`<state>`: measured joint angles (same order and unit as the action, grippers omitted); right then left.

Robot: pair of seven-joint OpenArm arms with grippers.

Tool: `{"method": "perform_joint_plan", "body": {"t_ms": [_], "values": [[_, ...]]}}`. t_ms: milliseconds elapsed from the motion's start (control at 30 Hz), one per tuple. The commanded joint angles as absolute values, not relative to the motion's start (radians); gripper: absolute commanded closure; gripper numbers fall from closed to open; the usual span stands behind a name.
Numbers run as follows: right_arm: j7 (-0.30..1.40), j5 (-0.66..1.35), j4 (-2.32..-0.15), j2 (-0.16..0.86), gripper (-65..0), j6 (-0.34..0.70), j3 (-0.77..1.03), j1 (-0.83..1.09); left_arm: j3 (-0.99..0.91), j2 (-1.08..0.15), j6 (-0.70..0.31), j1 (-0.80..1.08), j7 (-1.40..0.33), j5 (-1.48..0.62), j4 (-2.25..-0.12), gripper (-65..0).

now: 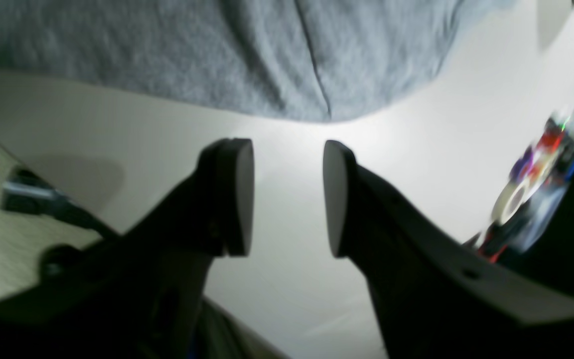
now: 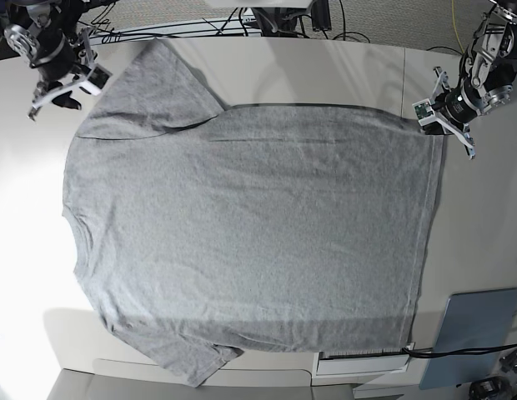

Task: Fold the T-shirt properly
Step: 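Close both grippers on the side edge of the grey shirt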

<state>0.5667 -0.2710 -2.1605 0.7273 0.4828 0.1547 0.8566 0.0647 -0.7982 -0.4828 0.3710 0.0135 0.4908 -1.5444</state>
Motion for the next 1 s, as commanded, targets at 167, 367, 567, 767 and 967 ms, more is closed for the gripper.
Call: {"method": "perform_joint_plan", "body": {"t_ms": [167, 367, 567, 767, 967], "values": [[0.561, -0.403, -2.053, 0.779, -23.1, 0.49, -0.025, 0.723, 0.07, -0.812, -0.538, 0.384, -0.031, 0.52, -1.534, 0.0], [0.582, -0.439, -1.966, 0.779, -23.1, 0.49, -0.2, 0.601, 0.07, -0.797, -0.589, 0.38, -0.031, 0.52, -1.541, 0.0], [0.598, -0.439, -1.954, 0.778, -23.0, 0.511, -0.284, 0.579, 0.07, -0.798, -0.589, 0.382, -0.033, 0.52, -1.541, 0.0], [0.603, -0.439, -1.954, 0.778, -23.0, 0.513, -0.29, 0.579, 0.07, -0.798, -0.589, 0.379, -0.032, 0.52, -1.541, 0.0], [0.679, -0.435, -1.955, 0.778, -23.0, 0.511, -0.286, 0.579, 0.07, -0.798, -0.587, 0.379, -0.032, 0.52, -1.541, 0.0]]}}
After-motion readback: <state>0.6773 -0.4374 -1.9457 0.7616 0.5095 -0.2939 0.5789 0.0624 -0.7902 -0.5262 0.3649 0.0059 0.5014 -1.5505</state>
